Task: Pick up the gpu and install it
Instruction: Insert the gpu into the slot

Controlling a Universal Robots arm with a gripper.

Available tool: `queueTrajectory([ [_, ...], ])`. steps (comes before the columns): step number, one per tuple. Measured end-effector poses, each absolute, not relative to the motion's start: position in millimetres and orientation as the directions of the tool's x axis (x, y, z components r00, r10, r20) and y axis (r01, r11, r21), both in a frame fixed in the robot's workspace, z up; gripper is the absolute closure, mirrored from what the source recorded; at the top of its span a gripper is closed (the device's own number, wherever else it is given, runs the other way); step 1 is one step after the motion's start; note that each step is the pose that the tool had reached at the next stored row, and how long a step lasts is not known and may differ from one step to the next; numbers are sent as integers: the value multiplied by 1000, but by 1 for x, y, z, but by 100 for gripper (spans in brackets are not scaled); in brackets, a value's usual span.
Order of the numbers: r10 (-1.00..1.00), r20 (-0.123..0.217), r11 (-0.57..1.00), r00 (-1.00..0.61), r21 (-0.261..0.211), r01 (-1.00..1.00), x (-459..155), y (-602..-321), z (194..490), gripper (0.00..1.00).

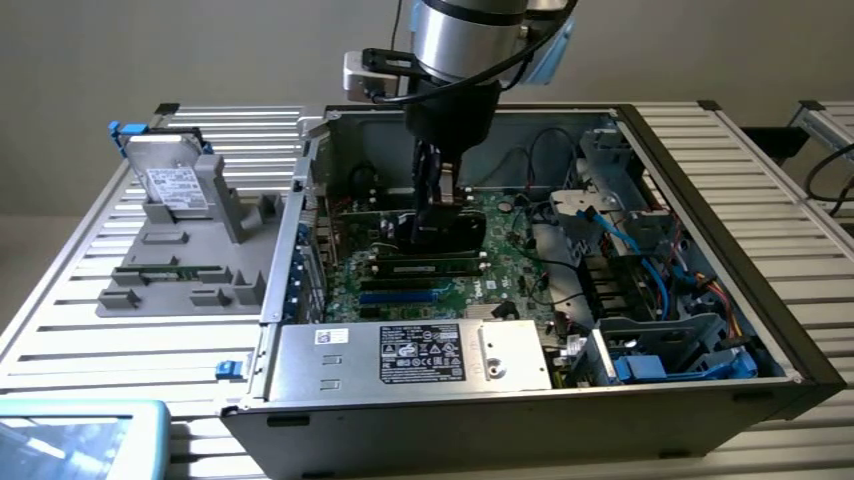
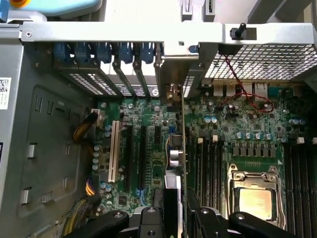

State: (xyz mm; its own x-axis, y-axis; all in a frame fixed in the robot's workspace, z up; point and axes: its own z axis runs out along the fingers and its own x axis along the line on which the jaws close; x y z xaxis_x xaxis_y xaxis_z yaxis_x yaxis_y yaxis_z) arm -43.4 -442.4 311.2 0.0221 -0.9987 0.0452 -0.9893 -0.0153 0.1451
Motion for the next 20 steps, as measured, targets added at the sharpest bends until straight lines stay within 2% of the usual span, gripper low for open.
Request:
queueTrajectory([
  [14,-999,45,-6,13,146,-989,-49,-447,286,71],
  [20,-999,45,-6,12,147,-989,-49,-448,286,71],
])
